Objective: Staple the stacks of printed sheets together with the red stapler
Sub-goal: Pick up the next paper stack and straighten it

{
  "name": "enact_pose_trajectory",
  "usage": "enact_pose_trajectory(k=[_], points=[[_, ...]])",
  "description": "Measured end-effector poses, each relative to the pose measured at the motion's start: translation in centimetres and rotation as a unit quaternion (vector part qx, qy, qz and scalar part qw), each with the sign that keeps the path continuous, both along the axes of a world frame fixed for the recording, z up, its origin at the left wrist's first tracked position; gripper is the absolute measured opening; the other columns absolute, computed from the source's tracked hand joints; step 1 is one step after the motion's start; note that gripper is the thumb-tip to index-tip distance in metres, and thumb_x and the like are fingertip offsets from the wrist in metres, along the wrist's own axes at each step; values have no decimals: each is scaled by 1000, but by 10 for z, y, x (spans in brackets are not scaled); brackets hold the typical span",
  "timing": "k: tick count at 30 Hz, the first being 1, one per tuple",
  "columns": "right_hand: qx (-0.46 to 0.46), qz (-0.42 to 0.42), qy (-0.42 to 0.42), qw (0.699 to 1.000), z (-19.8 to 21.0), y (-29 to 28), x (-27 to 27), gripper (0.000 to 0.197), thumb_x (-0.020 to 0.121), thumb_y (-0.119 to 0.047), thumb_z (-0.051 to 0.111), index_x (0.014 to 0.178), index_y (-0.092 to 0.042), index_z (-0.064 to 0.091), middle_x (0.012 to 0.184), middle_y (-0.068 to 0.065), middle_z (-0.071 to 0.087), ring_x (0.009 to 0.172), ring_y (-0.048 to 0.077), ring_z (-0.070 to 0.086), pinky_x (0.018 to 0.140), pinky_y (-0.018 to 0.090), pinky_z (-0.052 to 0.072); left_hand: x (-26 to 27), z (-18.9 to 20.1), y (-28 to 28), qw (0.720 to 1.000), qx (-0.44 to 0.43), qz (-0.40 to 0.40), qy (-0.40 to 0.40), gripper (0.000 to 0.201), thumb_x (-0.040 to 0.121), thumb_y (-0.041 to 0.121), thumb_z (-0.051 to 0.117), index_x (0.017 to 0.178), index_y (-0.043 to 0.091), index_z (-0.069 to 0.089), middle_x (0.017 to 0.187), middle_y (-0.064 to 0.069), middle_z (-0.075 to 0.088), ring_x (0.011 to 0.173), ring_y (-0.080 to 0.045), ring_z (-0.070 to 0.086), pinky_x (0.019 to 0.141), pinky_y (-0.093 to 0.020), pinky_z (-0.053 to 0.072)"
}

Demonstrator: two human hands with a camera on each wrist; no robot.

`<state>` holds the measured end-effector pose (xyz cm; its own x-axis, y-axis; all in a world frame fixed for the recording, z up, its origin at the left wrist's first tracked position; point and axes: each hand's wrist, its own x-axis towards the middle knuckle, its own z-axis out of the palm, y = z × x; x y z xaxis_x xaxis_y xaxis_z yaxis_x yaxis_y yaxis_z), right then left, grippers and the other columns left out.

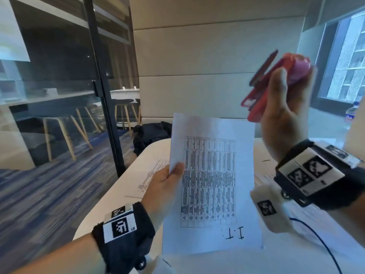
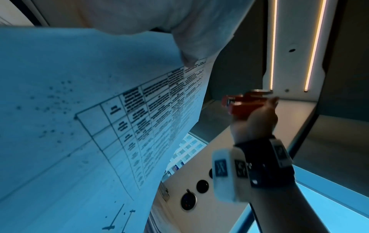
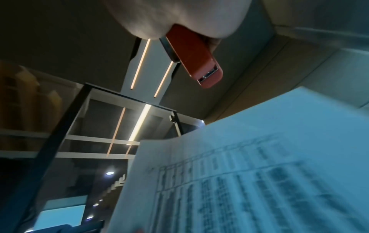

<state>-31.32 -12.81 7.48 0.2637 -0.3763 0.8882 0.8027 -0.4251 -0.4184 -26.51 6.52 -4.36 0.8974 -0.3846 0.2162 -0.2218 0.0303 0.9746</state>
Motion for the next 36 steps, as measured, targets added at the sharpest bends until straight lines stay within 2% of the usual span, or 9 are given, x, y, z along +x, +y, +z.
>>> enact_pose_trajectory(k=[5, 9, 12, 16, 20, 24, 27, 29, 36], points=[[16, 35, 3, 999, 10, 34, 16, 9, 101, -20, 34, 104, -13, 39, 84, 4, 57, 71, 23, 59, 60, 39, 56, -19, 10, -16, 998, -14, -62, -4, 33, 99, 30, 39, 109, 14, 66, 101, -3, 74, 91, -17, 71, 76, -29, 58], [55, 80, 25, 995, 8, 48, 19, 12, 98, -23, 40, 93, -14, 46, 71, -1, 57, 63, 28, 59, 55, 44, 51, -24, 10, -23, 997, 2, -69, -43, 46, 98, 41, 44, 103, 0, 62, 91, -20, 68, 78, -32, 62, 71, -46, 51], [77, 97, 46, 991, 8, 54, 21, 18, 91, -30, 46, 81, -15, 51, 69, 11, 53, 61, 32, 57, 52, 41, 49, -28, 10, -26, 993, 31, -70, -92, 60, 93, 50, 42, 101, -9, 52, 82, -8, 49, 74, -19, 43, 69, -37, 36], [73, 96, 70, 990, 8, 55, 25, 58, 84, -44, 46, 71, 13, 45, 64, 38, 47, 48, 34, 45, 40, 35, 37, -30, 9, -27, 992, 55, -50, -106, 57, 95, 48, 42, 94, -9, 49, 76, -5, 42, 71, -16, 35, 66, -33, 28], [63, 84, 70, 992, 7, 58, 22, 68, 91, -44, 46, 66, 19, 43, 58, 40, 44, 42, 44, 41, 38, 30, 30, -31, 6, -29, 991, 60, -45, -112, 55, 96, 45, 42, 91, -9, 49, 75, -6, 43, 69, -15, 35, 66, -33, 29], [53, 102, 96, 989, 11, 59, 21, 58, 92, -41, 50, 60, 7, 47, 55, 33, 49, 43, 29, 48, 43, 31, 38, -28, 4, -31, 993, 53, -51, -97, 59, 88, 54, 43, 93, -4, 53, 77, -7, 47, 71, -16, 41, 68, -35, 33], [36, 87, 115, 989, 15, 54, 19, 41, 97, -35, 49, 61, -15, 50, 49, 3, 56, 45, 20, 55, 42, 33, 41, -23, 3, -28, 996, 42, -53, -56, 65, 83, 61, 48, 95, -3, 54, 77, -11, 51, 72, -22, 45, 68, -40, 38], [32, 64, 90, 993, 19, 47, 15, 34, 96, -35, 50, 67, -17, 52, 57, 4, 58, 51, 21, 57, 45, 36, 45, -21, 3, -26, 998, 38, -45, -25, 49, 92, 49, 49, 96, 2, 62, 83, -27, 62, 74, -27, 56, 71, -47, 48], [24, -132, 146, 980, 12, 0, 10, 16, 71, -42, 61, 75, -30, 52, 67, -5, 61, 69, 31, 67, 65, 53, 55, 25, 31, 7, 991, 123, 60, 7, 29, 96, 33, 50, 91, 12, 70, 88, -12, 73, 78, -28, 68, 81, -44, 54]])
